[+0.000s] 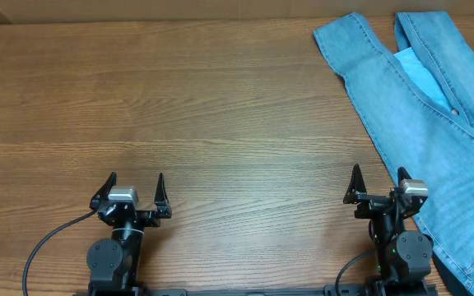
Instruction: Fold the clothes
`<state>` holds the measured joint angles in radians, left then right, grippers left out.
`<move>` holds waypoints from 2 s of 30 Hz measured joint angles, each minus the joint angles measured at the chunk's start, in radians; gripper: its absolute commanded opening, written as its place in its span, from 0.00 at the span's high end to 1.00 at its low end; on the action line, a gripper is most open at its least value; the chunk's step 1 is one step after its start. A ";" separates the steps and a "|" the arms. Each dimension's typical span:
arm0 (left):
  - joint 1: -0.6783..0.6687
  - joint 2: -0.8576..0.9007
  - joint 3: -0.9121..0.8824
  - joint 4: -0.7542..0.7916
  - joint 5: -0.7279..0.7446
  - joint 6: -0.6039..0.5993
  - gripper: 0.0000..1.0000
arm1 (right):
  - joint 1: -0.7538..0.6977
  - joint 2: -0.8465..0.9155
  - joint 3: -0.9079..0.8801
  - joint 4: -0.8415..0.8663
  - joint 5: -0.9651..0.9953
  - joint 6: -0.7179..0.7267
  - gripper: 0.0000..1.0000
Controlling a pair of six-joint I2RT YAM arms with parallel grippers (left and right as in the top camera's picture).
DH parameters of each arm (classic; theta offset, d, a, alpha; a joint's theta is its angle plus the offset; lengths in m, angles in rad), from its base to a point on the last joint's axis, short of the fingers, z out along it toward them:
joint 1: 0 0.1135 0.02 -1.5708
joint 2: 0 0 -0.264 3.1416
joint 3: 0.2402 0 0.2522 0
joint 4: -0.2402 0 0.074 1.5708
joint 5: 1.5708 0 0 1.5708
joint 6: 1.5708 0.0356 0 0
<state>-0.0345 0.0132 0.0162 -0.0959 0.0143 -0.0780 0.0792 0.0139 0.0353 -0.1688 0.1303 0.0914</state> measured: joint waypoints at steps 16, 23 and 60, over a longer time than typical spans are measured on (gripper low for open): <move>0.000 0.191 0.257 -0.161 -0.004 -0.073 0.00 | 0.000 0.446 0.462 -0.238 0.061 0.013 0.00; 0.000 0.517 0.472 -0.235 -0.004 -0.069 0.00 | -0.005 0.782 0.757 -0.529 0.060 0.012 0.00; 0.000 1.077 0.757 -0.457 0.100 -0.127 0.00 | -0.238 1.766 1.016 -0.747 0.155 0.117 0.21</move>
<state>-0.0345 1.0897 0.7734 -0.5529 0.1143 -0.2050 -0.1593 1.7802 1.0512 -0.9157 0.2852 0.2085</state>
